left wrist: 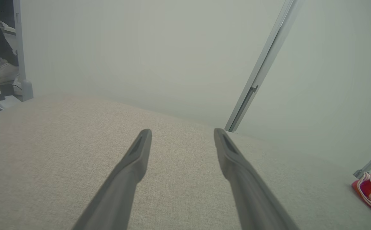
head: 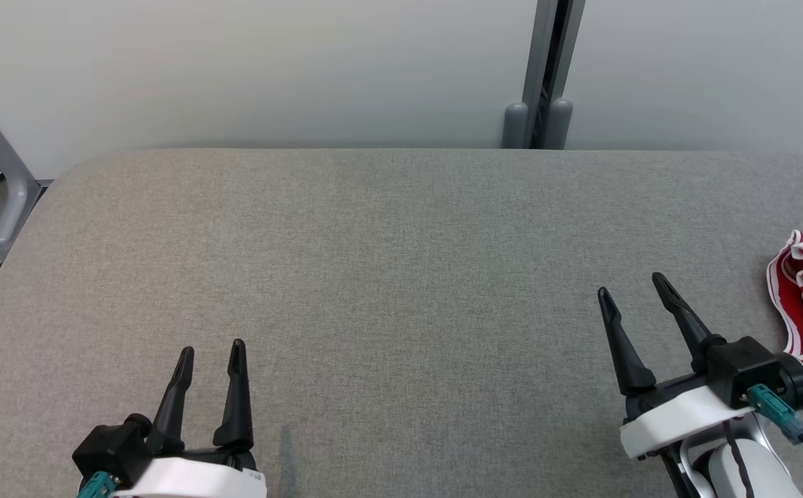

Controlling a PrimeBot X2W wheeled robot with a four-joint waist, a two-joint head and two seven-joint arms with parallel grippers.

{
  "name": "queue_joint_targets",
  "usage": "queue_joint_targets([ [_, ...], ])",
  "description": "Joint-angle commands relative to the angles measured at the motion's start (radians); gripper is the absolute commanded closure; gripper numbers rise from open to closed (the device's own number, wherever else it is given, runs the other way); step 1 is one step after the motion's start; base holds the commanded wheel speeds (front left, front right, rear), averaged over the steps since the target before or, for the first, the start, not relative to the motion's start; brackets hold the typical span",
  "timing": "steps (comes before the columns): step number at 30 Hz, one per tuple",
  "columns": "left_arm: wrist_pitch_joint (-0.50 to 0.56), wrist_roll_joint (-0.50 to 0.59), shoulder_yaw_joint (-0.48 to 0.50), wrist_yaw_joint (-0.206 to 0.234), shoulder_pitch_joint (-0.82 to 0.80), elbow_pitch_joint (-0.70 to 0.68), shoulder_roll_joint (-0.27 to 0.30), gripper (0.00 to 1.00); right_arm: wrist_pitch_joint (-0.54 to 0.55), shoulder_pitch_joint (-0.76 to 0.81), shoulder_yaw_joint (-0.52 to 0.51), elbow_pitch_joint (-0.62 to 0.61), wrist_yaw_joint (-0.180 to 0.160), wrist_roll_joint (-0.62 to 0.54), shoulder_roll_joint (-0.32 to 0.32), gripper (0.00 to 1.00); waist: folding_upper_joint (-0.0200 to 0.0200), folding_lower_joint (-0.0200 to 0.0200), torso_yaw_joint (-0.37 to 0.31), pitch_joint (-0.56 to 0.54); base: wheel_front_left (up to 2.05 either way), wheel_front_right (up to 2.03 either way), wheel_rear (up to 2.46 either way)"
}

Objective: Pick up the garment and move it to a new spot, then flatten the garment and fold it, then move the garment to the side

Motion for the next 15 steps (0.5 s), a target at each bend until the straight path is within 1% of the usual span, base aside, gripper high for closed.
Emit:
queue_joint_targets([
  [1, 0.000, -0.007, 0.001, 0.003, -0.014, 0.004, 0.005, 0.00, -0.001, -0.008, 0.002, -0.006, -0.001, 0.002, -0.008, 0.00, -0.0001, 0.0000, 0.001, 0.000, 0.00, 0.00, 0.00],
  [8, 0.000, -0.018, -0.001, 0.001, -0.015, 0.010, 0.004, 0.00, -0.001, -0.004, 0.011, -0.001, -0.001, 0.000, -0.011, 0.00, -0.0001, 0.0000, 0.007, 0.001, 0.00, 0.00, 0.00],
  [12, 0.000, -0.027, -0.003, 0.000, -0.013, 0.012, 0.004, 0.00, -0.001, -0.008, 0.015, -0.005, -0.001, 0.022, -0.007, 0.00, -0.0001, 0.0000, 0.010, 0.001, 0.00, 0.00, 0.00],
  [13, 0.000, -0.024, -0.003, 0.001, -0.003, 0.012, 0.000, 1.00, 0.000, -0.003, 0.018, -0.001, 0.000, 0.019, -0.003, 1.00, -0.0001, 0.0000, 0.010, 0.001, 0.00, 0.00, 0.00],
  [15, 0.001, -0.028, -0.005, 0.001, 0.007, 0.026, -0.002, 1.00, 0.001, 0.008, 0.019, 0.012, 0.000, 0.020, 0.000, 1.00, -0.0001, 0.0000, 0.010, 0.002, 0.00, 0.00, 0.00],
])
